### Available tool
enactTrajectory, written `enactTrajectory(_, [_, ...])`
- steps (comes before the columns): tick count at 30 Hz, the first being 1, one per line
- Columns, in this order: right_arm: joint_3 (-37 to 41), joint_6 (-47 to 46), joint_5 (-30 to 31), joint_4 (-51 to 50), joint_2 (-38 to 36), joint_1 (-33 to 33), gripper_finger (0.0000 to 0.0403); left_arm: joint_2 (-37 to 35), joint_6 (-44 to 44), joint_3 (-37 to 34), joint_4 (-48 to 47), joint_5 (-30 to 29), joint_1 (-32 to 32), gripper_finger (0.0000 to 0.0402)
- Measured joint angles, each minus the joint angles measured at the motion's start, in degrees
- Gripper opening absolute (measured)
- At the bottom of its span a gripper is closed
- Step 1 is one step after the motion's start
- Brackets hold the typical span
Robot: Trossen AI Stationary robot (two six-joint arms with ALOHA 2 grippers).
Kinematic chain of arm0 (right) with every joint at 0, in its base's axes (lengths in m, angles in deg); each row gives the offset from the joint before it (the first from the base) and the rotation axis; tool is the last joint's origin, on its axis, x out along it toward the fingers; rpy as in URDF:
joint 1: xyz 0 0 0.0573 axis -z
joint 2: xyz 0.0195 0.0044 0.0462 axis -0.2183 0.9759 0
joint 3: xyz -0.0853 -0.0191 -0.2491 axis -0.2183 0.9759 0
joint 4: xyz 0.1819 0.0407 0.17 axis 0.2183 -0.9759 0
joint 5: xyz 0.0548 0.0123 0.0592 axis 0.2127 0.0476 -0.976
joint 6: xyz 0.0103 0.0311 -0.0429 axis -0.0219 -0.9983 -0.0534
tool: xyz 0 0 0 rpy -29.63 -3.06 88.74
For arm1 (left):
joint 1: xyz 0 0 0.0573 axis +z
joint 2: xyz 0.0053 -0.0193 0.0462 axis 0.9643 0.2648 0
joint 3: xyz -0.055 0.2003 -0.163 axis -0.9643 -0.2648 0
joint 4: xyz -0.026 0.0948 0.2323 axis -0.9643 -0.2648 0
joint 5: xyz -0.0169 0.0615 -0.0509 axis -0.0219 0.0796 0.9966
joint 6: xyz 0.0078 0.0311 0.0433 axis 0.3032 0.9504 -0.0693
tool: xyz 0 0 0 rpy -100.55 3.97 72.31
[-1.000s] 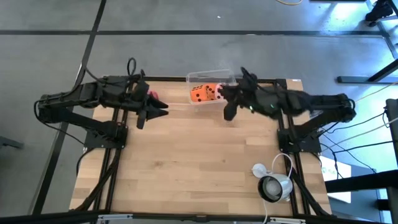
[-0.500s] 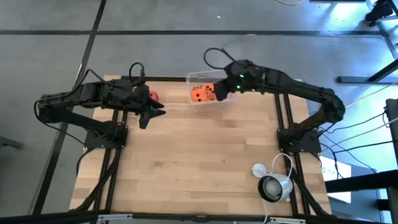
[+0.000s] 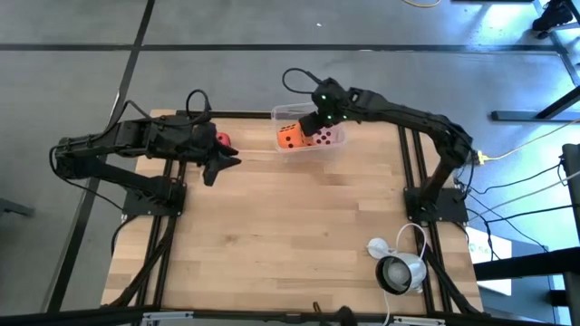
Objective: Pick & Place Dice
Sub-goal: Put the small orange dice into the transparent bin
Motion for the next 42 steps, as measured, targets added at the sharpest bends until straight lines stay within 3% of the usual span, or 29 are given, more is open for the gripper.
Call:
enactTrajectory(17, [0.0,3.0,-0.3,-1.4,1.7,5.7,0.0048,0.0,4.8,0.0,-0.5,-9.8,0.0,0.0145])
enactTrajectory(33, [0.0,5.0,-0.6,-4.2,1.7,8.0,0.0048,0.0,5.1,0.0,-0.9,-14.2,0.0,0.0145])
enactTrajectory(42, [0.0,5.5,-0.7,-4.3,1.7,8.0,0.0118,0.0,4.4,0.0,-0.9,-14.9,0.0,0.0145])
